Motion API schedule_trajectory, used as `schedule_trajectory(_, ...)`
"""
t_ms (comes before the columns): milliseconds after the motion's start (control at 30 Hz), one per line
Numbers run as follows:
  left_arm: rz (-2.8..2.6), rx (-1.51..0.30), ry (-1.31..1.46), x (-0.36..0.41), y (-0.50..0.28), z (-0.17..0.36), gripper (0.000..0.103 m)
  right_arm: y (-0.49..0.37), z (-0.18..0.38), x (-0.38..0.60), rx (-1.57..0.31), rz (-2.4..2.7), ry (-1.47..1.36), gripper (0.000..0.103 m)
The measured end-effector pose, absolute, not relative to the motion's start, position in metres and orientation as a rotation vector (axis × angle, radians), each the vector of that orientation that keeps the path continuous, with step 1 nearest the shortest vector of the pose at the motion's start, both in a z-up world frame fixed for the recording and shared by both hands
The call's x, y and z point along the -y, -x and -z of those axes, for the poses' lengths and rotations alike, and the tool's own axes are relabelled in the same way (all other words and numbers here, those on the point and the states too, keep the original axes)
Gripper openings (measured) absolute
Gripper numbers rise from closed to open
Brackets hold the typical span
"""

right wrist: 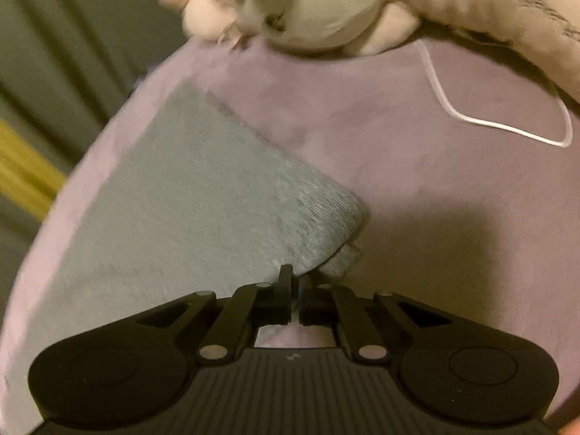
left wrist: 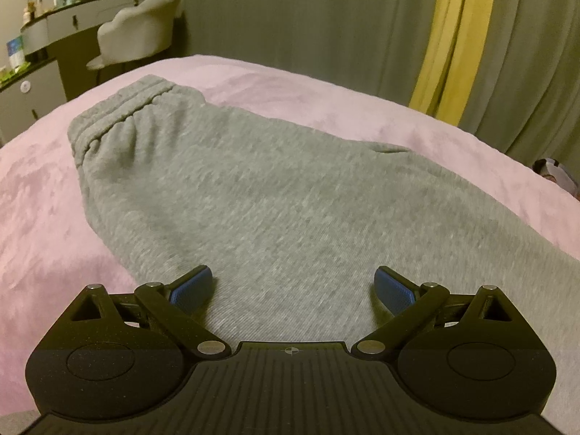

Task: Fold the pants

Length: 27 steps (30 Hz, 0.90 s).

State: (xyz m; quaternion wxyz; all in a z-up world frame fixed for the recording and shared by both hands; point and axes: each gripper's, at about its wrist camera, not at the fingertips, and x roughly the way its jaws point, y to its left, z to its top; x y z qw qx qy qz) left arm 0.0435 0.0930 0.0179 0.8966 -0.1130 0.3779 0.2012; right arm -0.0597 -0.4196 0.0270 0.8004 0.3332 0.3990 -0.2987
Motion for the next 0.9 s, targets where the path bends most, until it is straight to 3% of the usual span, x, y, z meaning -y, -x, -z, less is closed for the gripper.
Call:
schedule_trajectory(133,-0.414,-0.772,0.250,-0.095,-0.041,-0.019,0.100,0.080,-0.033,0.438,-0.785,0.670,-0.799,0.042)
schedule_trajectory(200,-0.417,-0.782,0.250,-0.095,-0.042,-0.018,0.100,0.089,-0.030,0.444,-0.794,0.676,-0.827,0.050)
schedule_trajectory(300,-0.413,-0.783,0.237,-0.093,-0.043,-0.018,0.100,0.105,-0.016,0.451,-0.751,0.625,-0.948,0.052)
schedule_trajectory(400,-0.406,-0.782,0.214,-0.090,-0.043,-0.018,0.100,0.110,-0.006,0.456,-0.659,0.602,-1.045,0.064)
schedule_trajectory(500,-0.408,-0.784,0.200,-0.088,-0.044,-0.018,0.100,0.104,0.002,0.463,-0.591,0.558,-1.118,0.064)
schedule_trajectory(533,-0.410,-0.785,0.199,-0.088,-0.044,-0.017,0.100,0.102,0.004,0.464,-0.576,0.567,-1.139,0.058)
schedule_trajectory(567,-0.413,-0.786,0.198,-0.088,-0.045,-0.017,0.100,0.101,0.004,0.465,-0.559,0.567,-1.145,0.049)
schedule_trajectory(600,-0.415,-0.787,0.198,-0.088,-0.044,-0.017,0.100,0.099,0.005,0.466,-0.560,0.574,-1.140,0.023)
schedule_trajectory(633,-0.417,-0.786,0.198,-0.087,-0.044,-0.018,0.100,0.098,0.007,0.468,-0.567,0.573,-1.143,0.019)
schedule_trajectory(900,-0.407,-0.777,0.179,-0.085,-0.043,-0.021,0.100,0.094,0.008,0.471,-0.551,0.553,-1.151,0.029)
